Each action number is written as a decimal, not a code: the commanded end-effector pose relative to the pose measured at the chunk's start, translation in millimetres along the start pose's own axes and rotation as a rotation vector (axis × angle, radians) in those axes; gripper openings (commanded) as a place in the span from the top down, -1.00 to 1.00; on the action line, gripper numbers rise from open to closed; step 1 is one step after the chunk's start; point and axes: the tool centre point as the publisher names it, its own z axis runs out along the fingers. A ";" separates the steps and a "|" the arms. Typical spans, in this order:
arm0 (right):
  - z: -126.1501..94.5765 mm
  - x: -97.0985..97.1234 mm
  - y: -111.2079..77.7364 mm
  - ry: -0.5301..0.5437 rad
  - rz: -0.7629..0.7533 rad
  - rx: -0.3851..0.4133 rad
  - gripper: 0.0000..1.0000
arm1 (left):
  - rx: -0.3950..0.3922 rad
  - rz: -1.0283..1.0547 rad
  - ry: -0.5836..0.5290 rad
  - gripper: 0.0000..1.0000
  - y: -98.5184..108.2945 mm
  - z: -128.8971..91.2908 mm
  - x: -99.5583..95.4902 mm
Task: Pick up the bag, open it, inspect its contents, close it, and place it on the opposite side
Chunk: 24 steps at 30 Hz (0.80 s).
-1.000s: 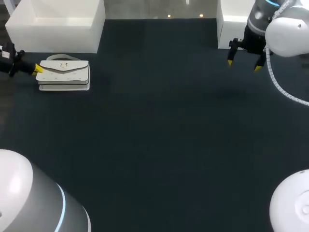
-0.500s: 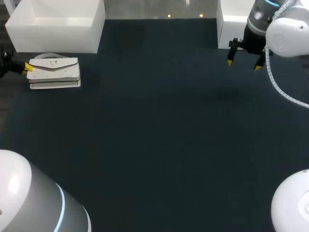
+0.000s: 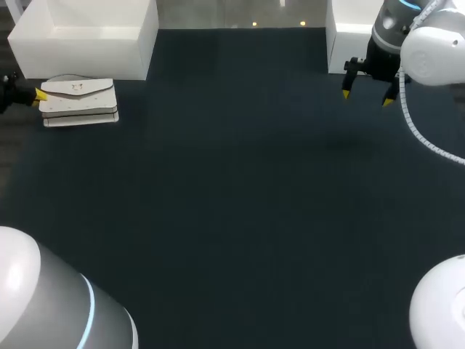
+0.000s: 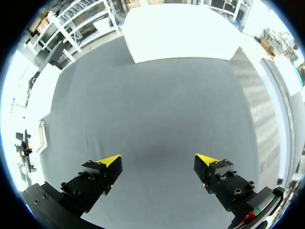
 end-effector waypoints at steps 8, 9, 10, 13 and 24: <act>-0.2 0.7 -0.2 -0.005 0.001 0.000 -1.00 | -0.732 -0.018 0.184 1.00 -9.7 14.0 -14.4; -0.2 0.7 -0.2 -0.005 0.001 0.000 -1.00 | -0.733 -0.019 0.183 1.00 -9.6 14.9 -13.9; -0.2 0.7 -0.2 -0.005 0.001 0.000 -1.00 | -0.733 -0.019 0.183 0.65 -9.7 15.1 -13.8; -0.2 0.7 -0.2 -0.005 0.001 0.000 -1.00 | -0.727 -0.011 0.190 0.33 -9.9 12.7 -11.1; -0.2 0.7 -0.2 -0.005 0.001 0.000 -1.00 | -0.678 -0.016 0.192 0.40 12.7 -5.4 -3.2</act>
